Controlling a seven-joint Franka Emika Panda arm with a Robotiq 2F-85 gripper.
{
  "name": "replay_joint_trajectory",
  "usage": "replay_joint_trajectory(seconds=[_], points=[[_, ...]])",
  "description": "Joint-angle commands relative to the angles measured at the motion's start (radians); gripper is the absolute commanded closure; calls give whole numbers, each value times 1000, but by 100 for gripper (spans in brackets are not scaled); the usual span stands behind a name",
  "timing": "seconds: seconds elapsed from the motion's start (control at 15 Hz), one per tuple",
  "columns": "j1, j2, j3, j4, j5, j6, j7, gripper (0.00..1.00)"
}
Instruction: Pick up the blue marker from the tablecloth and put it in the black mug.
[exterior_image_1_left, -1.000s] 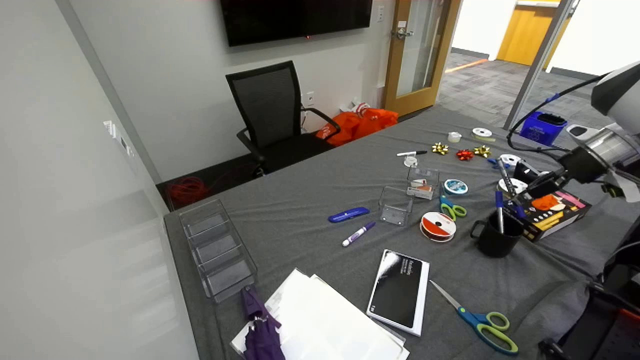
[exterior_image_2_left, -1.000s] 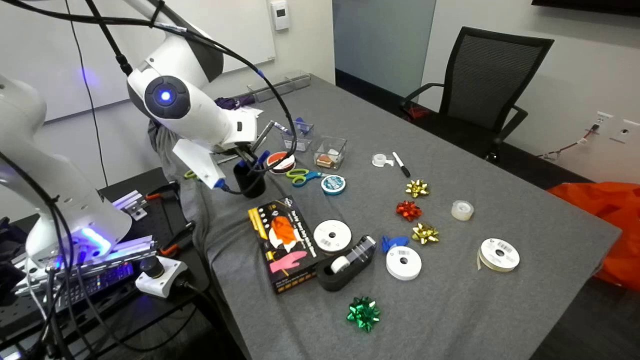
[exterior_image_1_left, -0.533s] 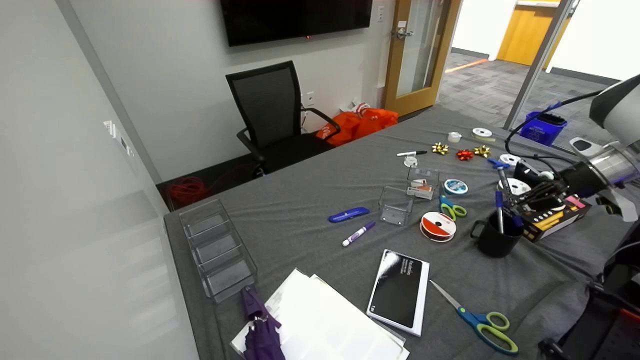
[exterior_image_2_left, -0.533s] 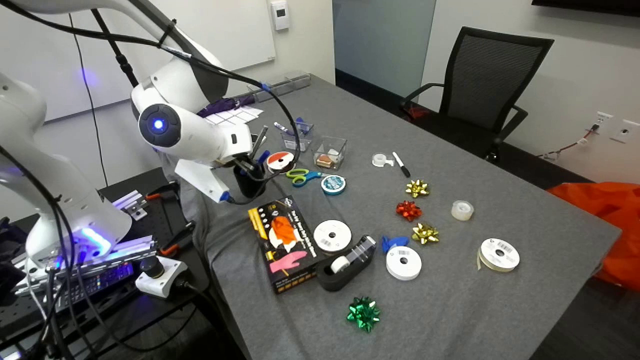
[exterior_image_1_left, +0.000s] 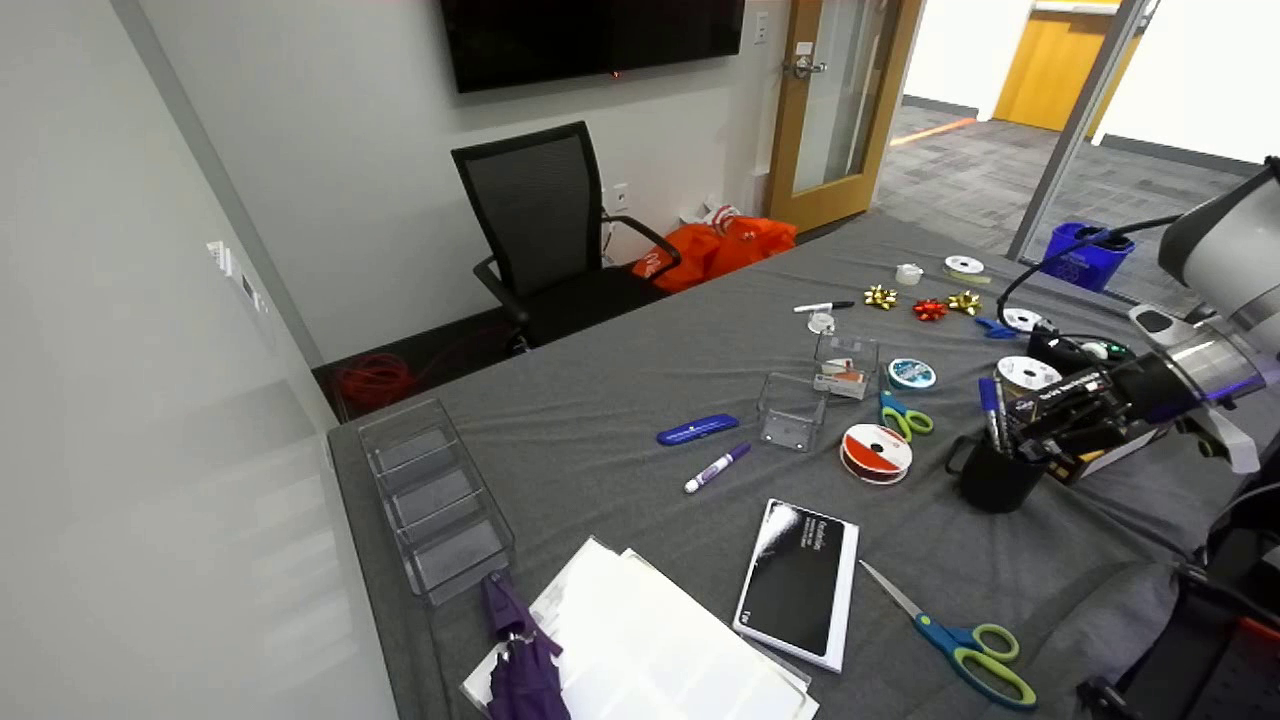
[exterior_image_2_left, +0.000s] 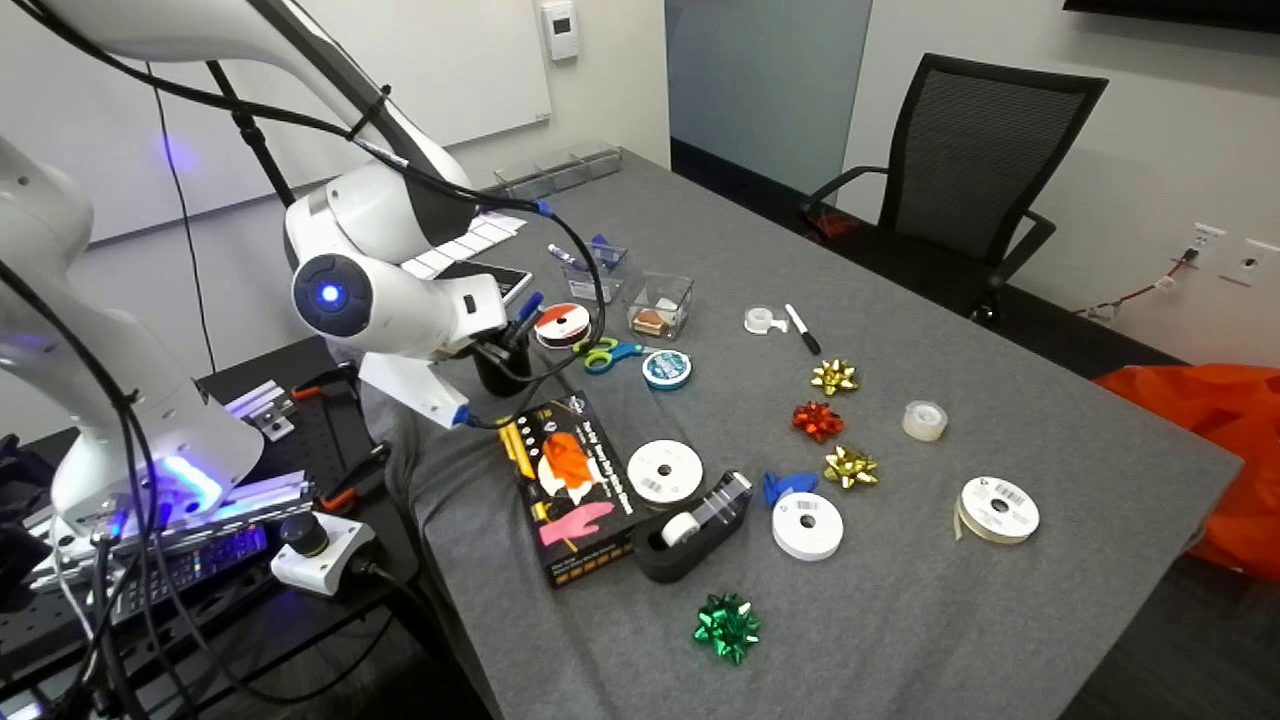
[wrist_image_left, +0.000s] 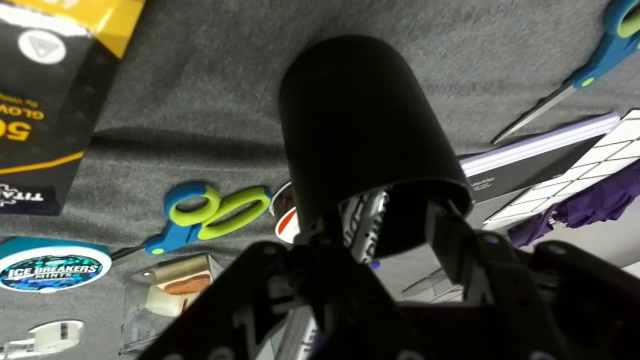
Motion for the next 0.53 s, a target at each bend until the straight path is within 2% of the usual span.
replay_joint_trajectory(seconds=[0.0,0.13,0.47], points=[[-14,52,-12,31,19,-37,-58,20],[-16,50,-17,33,-6,-51,-36,7],[-16,17,-32,14,-50,-83,6,8]])
